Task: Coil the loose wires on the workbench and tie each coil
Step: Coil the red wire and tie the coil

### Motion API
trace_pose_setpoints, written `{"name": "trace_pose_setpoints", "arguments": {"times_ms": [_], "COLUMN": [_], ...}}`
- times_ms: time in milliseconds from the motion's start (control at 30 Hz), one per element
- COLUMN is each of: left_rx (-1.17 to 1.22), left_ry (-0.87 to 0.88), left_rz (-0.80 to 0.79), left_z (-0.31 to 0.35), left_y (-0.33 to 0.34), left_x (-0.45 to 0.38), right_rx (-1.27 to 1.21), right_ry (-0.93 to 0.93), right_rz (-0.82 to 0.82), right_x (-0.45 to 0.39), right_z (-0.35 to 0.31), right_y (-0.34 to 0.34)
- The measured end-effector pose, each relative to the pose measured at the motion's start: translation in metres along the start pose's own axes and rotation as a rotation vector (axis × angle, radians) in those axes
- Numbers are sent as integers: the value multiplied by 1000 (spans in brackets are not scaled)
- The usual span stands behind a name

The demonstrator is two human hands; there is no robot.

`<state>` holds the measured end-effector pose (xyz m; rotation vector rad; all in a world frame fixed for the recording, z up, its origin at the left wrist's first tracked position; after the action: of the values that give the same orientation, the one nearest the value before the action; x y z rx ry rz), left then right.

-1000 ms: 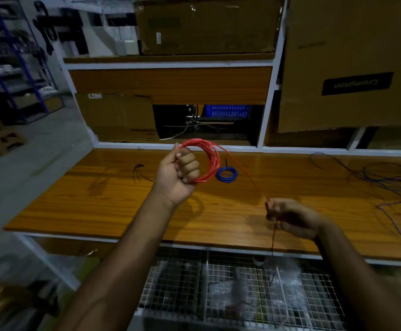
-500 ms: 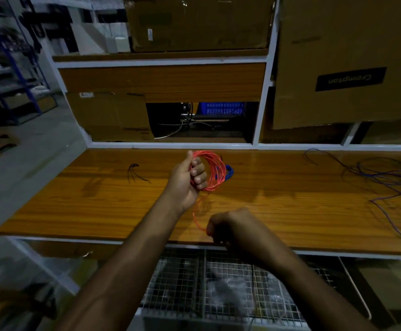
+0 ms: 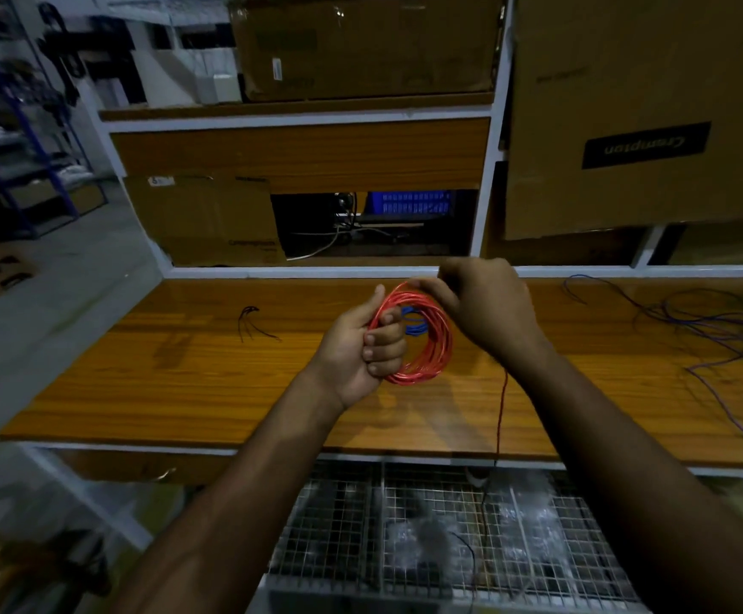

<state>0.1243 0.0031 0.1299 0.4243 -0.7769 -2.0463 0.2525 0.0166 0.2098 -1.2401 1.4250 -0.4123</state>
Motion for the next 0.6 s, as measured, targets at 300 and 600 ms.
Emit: {"name": "trace_pose_setpoints", "arguments": {"times_ms": [300,600], "left_rx": [53,56], "left_ry": [131,177], "left_rz": [92,191], "left_z": [36,31], "left_y": [-24,-35], "left_x": [6,-8], "right_rx": [-1406,-470], "right_ry": [436,307], "right_rz": [-638,-781], "right_x": [67,125], "right_z": [99,32], "right_y": [97,118]}}
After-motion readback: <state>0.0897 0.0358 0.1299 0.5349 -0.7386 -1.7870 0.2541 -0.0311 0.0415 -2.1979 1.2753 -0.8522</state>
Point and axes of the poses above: each hand's wrist, its own x-axis away from the middle knuckle, its own y-axis out of the palm, z = x × y, the point moved 7 cm from there along -x, towards the middle knuckle, and after that the axes turned 5 degrees about -z, right-handed, at the moved point
